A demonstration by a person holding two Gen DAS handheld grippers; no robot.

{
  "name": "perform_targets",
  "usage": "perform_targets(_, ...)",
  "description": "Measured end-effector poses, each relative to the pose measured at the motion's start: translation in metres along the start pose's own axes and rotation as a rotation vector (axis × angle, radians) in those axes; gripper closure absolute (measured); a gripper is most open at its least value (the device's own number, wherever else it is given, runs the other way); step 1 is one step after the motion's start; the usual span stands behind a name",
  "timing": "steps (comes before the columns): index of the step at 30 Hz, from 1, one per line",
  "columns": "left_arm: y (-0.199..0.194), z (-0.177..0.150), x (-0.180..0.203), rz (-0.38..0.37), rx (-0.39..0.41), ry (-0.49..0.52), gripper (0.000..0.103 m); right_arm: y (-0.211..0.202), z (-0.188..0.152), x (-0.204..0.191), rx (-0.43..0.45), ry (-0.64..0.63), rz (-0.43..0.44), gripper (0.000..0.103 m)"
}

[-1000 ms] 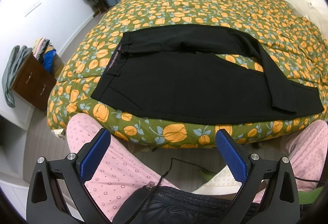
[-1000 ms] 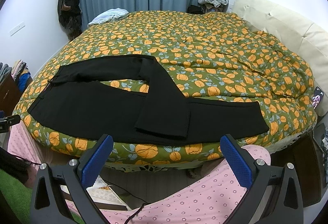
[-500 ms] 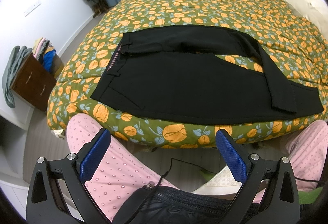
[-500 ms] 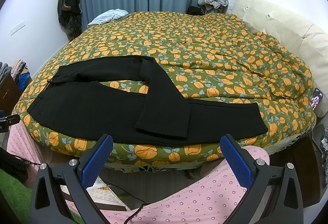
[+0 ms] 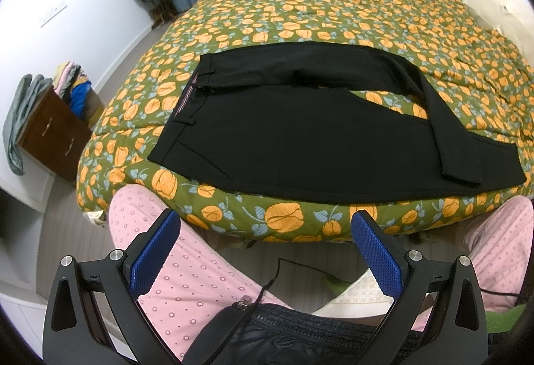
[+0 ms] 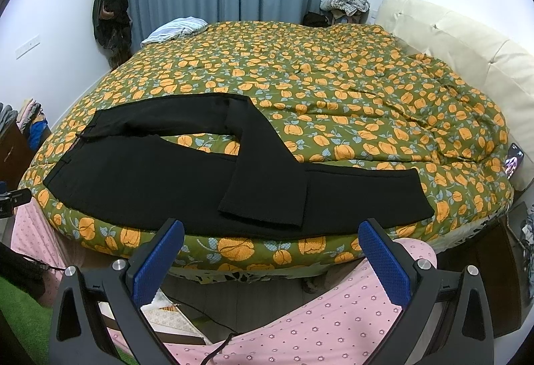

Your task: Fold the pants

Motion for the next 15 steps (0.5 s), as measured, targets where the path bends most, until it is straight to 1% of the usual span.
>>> perform_targets(15, 0.0009, 0.0009, 0.005, -0.005, -0.001, 0.003, 0.001, 0.0003, 0.0007, -0.001, 0.0, -0.001, 0.001, 0.0)
Point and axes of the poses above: each gripper's, at about its wrist camera, not at the fingertips, and y roughly the way its jaws point, x to its right, z to its top, the point moved 9 cm from there along y, roughly the way its jaws point, and after that the axes turned 13 degrees about x, right-handed, at the moved point
